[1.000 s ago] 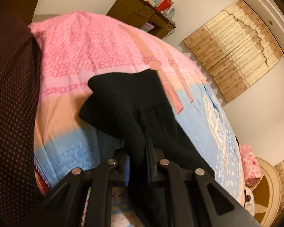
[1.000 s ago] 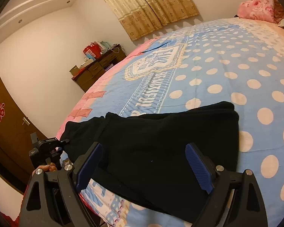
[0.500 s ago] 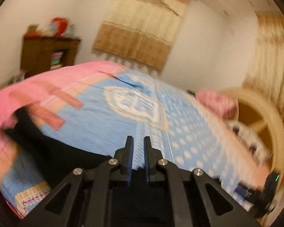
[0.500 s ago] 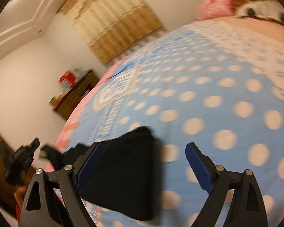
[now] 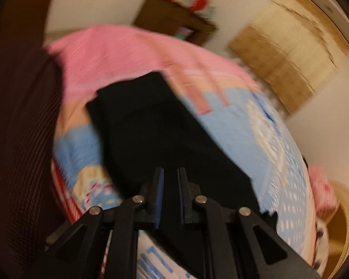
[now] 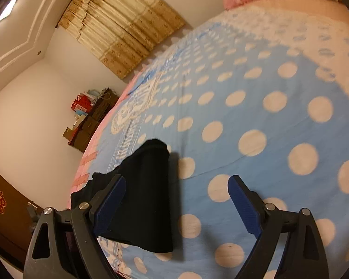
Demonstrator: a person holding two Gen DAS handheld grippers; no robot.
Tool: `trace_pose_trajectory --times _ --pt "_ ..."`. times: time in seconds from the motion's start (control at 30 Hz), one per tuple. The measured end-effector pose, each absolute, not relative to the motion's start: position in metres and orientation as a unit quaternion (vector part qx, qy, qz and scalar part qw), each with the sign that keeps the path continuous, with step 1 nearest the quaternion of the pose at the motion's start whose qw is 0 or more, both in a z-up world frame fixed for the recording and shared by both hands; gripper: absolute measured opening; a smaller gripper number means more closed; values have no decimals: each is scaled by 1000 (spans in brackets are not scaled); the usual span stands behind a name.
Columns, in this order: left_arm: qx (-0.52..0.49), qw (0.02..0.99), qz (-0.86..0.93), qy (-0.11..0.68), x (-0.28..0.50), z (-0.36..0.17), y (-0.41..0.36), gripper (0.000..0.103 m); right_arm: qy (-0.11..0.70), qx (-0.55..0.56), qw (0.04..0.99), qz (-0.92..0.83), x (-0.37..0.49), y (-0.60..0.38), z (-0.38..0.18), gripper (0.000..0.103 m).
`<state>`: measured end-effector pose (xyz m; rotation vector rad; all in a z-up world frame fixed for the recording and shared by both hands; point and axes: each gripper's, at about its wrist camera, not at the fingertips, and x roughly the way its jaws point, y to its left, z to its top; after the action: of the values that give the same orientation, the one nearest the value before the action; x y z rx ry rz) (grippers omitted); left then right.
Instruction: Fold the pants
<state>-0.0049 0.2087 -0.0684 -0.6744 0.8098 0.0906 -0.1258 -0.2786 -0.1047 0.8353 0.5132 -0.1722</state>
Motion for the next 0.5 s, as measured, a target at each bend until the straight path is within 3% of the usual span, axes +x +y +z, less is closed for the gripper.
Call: trace_pose_trajectory --times 0.17,0.37,0.4,0.47,0.5 --pt "-379 828 54 410 -6 -98 221 16 251 395 880 -79 -121 -278 -103 90" --pt "-380 845 98 364 -22 -86 232 16 252 419 868 -90 -121 -288 -109 90" --pt "-371 850 105 359 -23 -84 232 20 254 421 866 -90 -121 -288 -111 90" --pt "-359 853 109 364 -16 -87 235 53 256 421 865 -87 -119 -287 -111 90" --pt "-365 847 102 373 -11 -91 236 63 257 421 866 -85 -118 -286 -111 90"
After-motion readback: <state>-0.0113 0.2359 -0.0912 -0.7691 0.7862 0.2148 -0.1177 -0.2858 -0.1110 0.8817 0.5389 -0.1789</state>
